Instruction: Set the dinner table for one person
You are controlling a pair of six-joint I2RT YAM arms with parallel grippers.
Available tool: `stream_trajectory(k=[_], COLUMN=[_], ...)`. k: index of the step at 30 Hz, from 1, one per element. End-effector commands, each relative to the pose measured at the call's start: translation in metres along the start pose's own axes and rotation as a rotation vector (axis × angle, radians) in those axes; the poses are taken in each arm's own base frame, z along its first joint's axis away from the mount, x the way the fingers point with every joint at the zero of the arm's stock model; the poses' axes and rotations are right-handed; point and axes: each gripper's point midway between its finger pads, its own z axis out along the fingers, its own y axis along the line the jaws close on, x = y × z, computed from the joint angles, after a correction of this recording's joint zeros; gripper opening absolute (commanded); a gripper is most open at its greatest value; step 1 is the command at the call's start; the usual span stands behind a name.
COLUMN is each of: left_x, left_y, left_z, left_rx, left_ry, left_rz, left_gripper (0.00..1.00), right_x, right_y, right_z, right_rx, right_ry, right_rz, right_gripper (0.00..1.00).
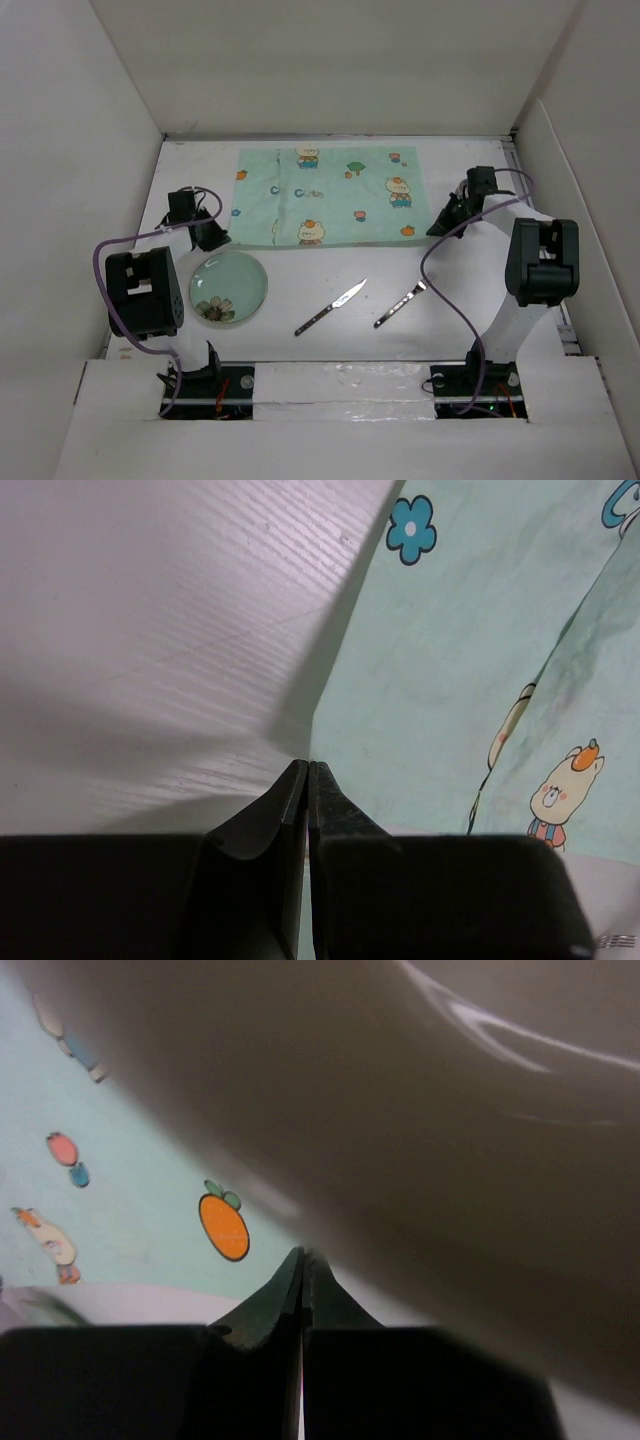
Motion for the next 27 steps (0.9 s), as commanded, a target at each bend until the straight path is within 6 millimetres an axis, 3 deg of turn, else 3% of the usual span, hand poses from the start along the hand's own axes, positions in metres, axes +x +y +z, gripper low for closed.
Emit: stream_trajectory(k=[1,10,18,21,27], left_x=[0.000,0.015,0.016,0.016,0.003], left_y=[-0.003,0.009,0.013,0.015,0.006], left_z=[-0.013,-0.020,-0.031,-0.029,-0.035], left_rx=[-0.008,-0.083,-0.109,-0.127,-0.113], left_ry=[-0.019,0.015,0.001,0.010,-0.021], left_rz=[0.043,0.053,0.049,0.048,0.051], left_gripper=[0.00,0.00,0.00,0.09,0.27], right_x=[-0.002,0.004,0.005,0.008,0.008], right_y=[-0.007,-0.009,-0.007,-0.007,0.002], right_z=[-0.009,-0.018,-0.022,-0.022,-0.032], right_rx=[0.035,0.056,0.085,0.103,0.104], right_ry=[-0.049,-0.068,-0.080,-0.078,-0.099], right_rz=[-0.015,-0.023,-0.041,-0.045,-0.066], right_gripper=[0.00,0.00,0.00,0.01,0.19])
